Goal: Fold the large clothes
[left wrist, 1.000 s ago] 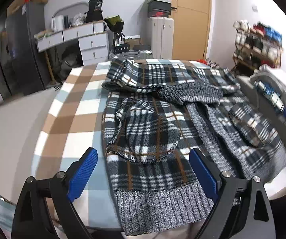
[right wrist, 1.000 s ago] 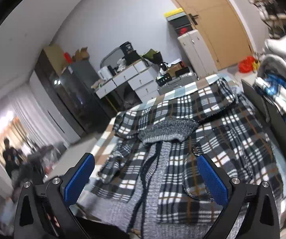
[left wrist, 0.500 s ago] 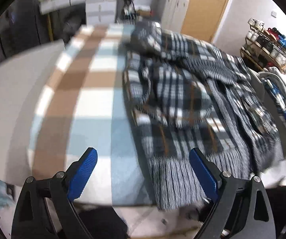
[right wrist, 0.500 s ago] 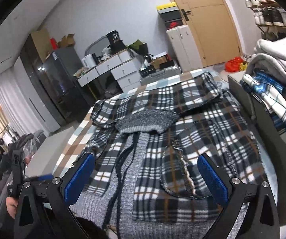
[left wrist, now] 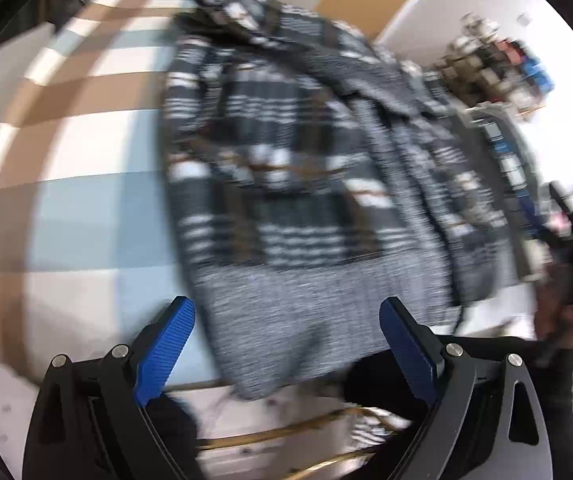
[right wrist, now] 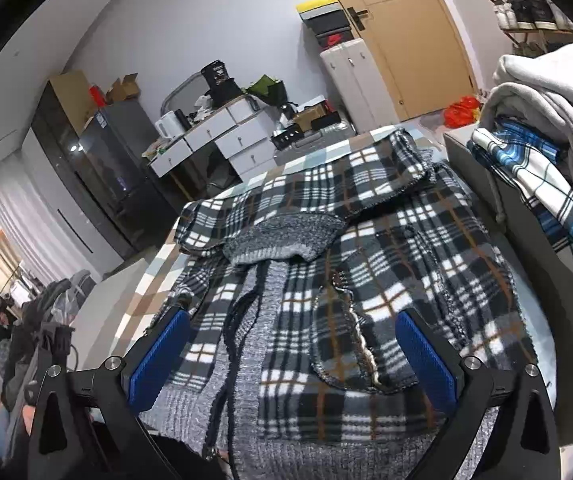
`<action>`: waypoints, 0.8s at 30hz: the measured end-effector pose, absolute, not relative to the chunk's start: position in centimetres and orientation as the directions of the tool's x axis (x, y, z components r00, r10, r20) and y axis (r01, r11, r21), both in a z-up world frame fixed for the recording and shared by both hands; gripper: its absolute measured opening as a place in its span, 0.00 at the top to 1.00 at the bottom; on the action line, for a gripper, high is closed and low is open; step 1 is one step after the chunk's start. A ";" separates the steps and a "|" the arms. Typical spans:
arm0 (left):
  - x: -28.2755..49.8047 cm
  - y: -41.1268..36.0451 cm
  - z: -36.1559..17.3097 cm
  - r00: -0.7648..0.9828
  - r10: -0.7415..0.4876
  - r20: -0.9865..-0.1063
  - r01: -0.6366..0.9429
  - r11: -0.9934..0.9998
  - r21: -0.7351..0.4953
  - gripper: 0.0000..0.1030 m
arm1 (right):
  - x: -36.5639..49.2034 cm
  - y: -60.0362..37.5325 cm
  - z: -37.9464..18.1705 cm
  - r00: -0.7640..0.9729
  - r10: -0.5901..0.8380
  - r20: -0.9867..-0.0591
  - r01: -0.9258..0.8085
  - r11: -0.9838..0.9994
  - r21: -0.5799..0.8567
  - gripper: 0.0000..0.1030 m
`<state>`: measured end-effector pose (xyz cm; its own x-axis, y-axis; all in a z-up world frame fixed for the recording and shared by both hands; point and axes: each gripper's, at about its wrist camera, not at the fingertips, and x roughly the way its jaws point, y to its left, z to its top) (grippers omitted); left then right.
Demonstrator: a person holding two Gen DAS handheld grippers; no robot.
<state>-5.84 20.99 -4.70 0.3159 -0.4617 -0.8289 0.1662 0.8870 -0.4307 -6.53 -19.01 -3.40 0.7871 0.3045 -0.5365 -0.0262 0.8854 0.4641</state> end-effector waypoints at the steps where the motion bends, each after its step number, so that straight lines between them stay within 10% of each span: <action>1: -5.6 20.9 -4.6 0.300 -0.506 -0.809 0.174 0.862 -0.475 0.12 | -6.5 -19.0 -3.4 0.786 0.306 -0.537 -0.029 0.886 0.462 0.00; 9: -5.8 22.2 -0.6 0.351 -0.760 -0.547 0.300 0.645 -0.703 0.12 | -6.3 -18.3 -3.6 0.771 0.316 -0.553 -0.046 0.894 0.446 0.00; 24: -4.9 25.9 -3.2 0.406 -0.588 -0.699 0.048 0.778 -0.626 0.12 | -6.3 -18.1 -3.9 0.761 0.314 -0.568 -0.044 0.898 0.438 0.00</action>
<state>-4.91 25.88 -3.17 0.4064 -0.5881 -0.6993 0.0479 0.7780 -0.6264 -6.26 -18.13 -3.93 0.7610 0.3142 -0.5675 -0.0440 0.8978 0.4382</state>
